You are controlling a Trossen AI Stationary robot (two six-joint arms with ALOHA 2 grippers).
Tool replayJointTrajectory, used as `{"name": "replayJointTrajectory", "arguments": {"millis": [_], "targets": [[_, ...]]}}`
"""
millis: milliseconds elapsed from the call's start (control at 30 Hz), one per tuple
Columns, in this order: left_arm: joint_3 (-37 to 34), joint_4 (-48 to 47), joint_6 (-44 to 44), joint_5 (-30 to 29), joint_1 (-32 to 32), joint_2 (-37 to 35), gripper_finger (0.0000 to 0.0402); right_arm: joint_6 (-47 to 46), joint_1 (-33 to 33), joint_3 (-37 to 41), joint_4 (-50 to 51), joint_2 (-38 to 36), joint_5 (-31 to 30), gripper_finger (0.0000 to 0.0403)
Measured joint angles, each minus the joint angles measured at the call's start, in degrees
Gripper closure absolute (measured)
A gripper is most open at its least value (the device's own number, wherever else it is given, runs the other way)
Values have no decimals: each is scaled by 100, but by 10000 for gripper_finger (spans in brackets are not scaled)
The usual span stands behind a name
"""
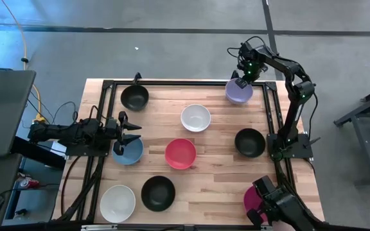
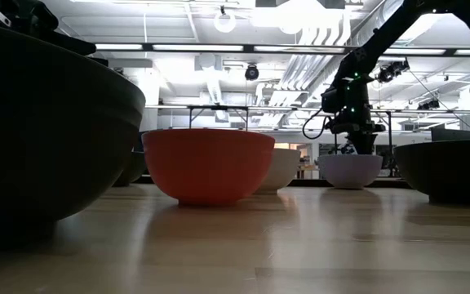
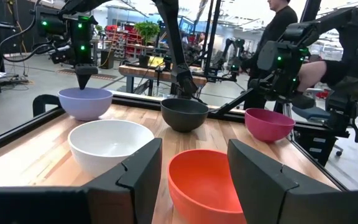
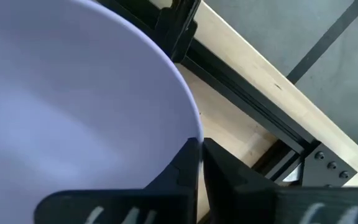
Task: Nest bowls inside each other
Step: Stack the purple bowl on the orange bowl
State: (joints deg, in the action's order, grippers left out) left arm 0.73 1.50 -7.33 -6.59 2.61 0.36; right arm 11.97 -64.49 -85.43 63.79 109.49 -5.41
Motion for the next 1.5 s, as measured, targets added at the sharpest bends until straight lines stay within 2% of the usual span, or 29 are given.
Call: {"name": "replayJointTrajectory", "arguments": {"millis": [167, 533, 1033, 1500], "targets": [[-2, 0, 0, 0, 0, 0, 229, -166, 0, 0, 15, 0, 25, 402], [1, 0, 0, 0, 0, 0, 229, -375, 92, 0, 159, -181, 603, 403], [-1, 0, 0, 0, 0, 2, 229, -461, 116, 0, 433, -699, 789, 403], [1, 0, 0, 0, -2, 2, 229, -556, 151, 2, 334, -542, 737, 403]]}}
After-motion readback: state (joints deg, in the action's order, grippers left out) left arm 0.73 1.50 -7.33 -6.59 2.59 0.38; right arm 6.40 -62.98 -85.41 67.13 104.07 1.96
